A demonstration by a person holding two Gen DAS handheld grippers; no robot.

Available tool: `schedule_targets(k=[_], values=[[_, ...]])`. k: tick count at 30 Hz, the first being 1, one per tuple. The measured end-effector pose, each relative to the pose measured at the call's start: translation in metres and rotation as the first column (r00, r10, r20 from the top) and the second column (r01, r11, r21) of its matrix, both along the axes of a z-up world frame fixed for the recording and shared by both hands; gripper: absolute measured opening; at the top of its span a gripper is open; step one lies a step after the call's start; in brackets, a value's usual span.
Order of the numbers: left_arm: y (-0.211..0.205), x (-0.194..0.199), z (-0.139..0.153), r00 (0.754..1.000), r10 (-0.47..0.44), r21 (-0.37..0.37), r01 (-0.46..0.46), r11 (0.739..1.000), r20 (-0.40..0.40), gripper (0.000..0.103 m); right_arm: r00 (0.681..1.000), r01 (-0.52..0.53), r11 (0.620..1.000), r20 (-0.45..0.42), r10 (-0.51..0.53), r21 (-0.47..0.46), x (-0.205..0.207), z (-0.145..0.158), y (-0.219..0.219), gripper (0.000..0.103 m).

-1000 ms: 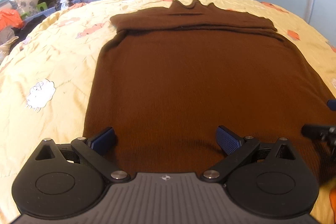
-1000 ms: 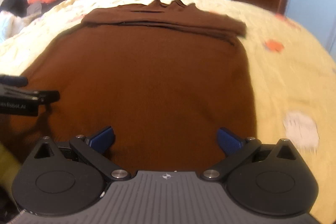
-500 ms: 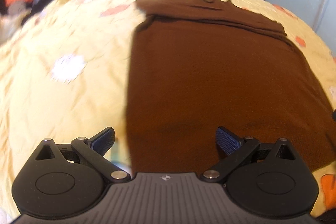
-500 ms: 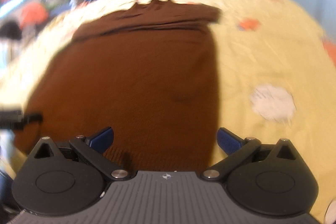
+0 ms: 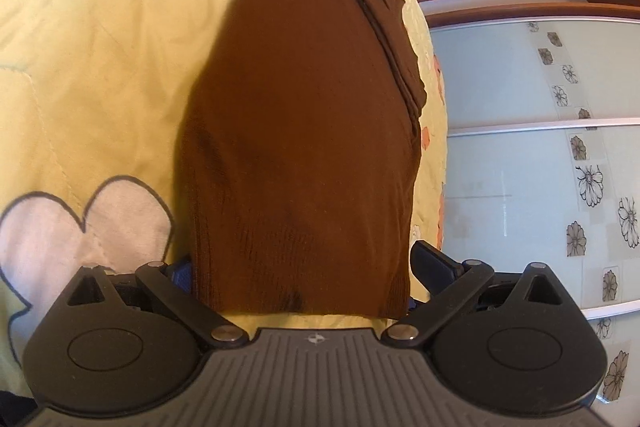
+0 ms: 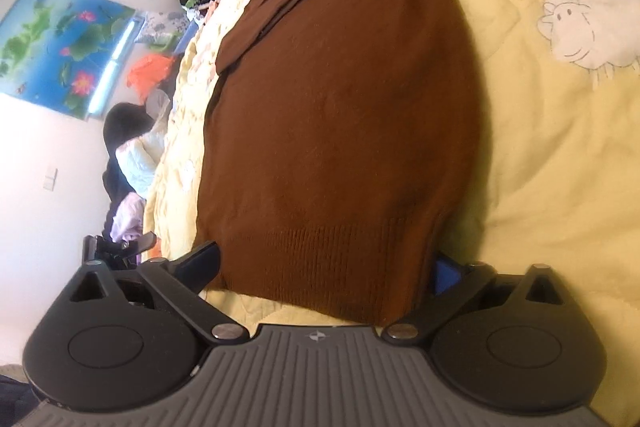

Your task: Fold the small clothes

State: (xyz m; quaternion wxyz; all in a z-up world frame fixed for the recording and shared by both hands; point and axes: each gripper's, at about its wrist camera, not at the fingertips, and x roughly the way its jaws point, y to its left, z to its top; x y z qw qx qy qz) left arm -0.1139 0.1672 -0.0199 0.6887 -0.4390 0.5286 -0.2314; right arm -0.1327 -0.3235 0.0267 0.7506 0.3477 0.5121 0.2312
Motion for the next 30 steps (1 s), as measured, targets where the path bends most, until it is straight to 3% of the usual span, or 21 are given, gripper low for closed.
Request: schedule_targets(k=[2, 3, 4, 5, 6, 8, 9, 11, 12, 14, 17, 19, 24, 30], values=[[0.001, 0.001, 0.004, 1.0, 0.003, 0.028, -0.003, 1.0, 0.006, 0.099, 1.0, 0.017, 1.0, -0.013, -0.017, 0.0, -0.002, -0.002, -0.005, 0.07], [0.001, 0.002, 0.007, 1.0, 0.001, 0.044, -0.001, 0.999, 0.01, 0.097, 0.999, 0.028, 1.0, -0.02, -0.028, 0.0, -0.002, -0.003, -0.008, 0.065], [0.001, 0.003, 0.009, 1.0, 0.0, 0.071, -0.001, 0.997, 0.017, 0.089, 0.999, 0.041, 0.999, -0.029, -0.041, -0.006, -0.003, -0.004, -0.011, 0.052], [0.001, 0.006, 0.011, 1.0, -0.007, 0.11, 0.005, 0.994, 0.021, 0.074, 0.998, 0.049, 0.999, -0.038, -0.05, -0.016, -0.003, -0.005, -0.013, 0.041], [-0.001, 0.007, 0.014, 1.0, -0.021, 0.15, 0.018, 0.989, 0.02, 0.064, 0.998, 0.053, 0.998, -0.043, -0.054, -0.025, -0.004, -0.005, -0.017, 0.036], [-0.008, 0.011, 0.017, 0.997, -0.07, 0.234, 0.065, 0.97, 0.013, 0.033, 0.997, 0.056, 0.997, -0.05, -0.059, -0.048, -0.004, -0.009, -0.019, 0.016], [-0.012, 0.012, 0.019, 0.996, -0.091, 0.274, 0.084, 0.958, 0.013, 0.029, 0.997, 0.054, 0.997, -0.05, -0.057, -0.06, -0.003, -0.01, -0.02, 0.013], [-0.021, 0.012, 0.023, 0.99, -0.137, 0.356, 0.122, 0.927, 0.018, 0.007, 0.998, 0.046, 0.997, -0.048, -0.048, -0.055, -0.004, -0.012, -0.021, 0.012], [-0.024, 0.012, 0.026, 0.989, -0.148, 0.383, 0.129, 0.915, 0.02, 0.006, 0.998, 0.043, 0.998, -0.042, -0.045, -0.054, -0.004, -0.012, -0.021, 0.012], [-0.026, 0.018, 0.034, 0.988, -0.149, 0.382, 0.12, 0.916, 0.046, 0.006, 0.998, 0.045, 0.998, -0.034, -0.047, -0.048, -0.002, -0.01, -0.021, 0.012], [-0.023, 0.037, 0.068, 0.973, -0.137, 0.327, 0.07, 0.942, 0.185, 0.006, 0.996, 0.076, 0.996, 0.033, -0.077, 0.038, 0.008, 0.002, -0.027, 0.012], [-0.021, 0.063, 0.093, 0.946, -0.127, 0.29, 0.037, 0.956, 0.299, 0.006, 0.991, 0.092, 0.99, 0.091, -0.102, 0.108, 0.025, 0.016, -0.033, 0.012], [-0.031, 0.163, 0.131, 0.883, -0.071, 0.249, -0.053, 0.967, 0.464, 0.006, 0.95, 0.153, 0.954, 0.228, -0.214, 0.259, 0.103, 0.048, -0.059, 0.012], [-0.065, 0.3, 0.131, 0.876, -0.043, 0.336, -0.138, 0.932, 0.481, 0.006, 0.916, 0.259, 0.929, 0.238, -0.323, 0.265, 0.232, 0.048, -0.093, 0.012]])
